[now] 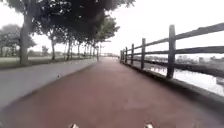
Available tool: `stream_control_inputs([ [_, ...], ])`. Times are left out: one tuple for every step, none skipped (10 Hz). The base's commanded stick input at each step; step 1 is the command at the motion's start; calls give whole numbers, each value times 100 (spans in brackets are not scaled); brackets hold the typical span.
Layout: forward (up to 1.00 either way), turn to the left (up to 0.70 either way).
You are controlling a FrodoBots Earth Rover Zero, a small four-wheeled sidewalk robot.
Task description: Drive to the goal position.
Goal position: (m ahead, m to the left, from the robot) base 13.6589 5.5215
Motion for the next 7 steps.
stream_control_inputs([
  [100,-5],
  [100,-28],
  [100,-40],
  [100,-40],
  [100,-40],
  [100,-33],
  [100,0],
])
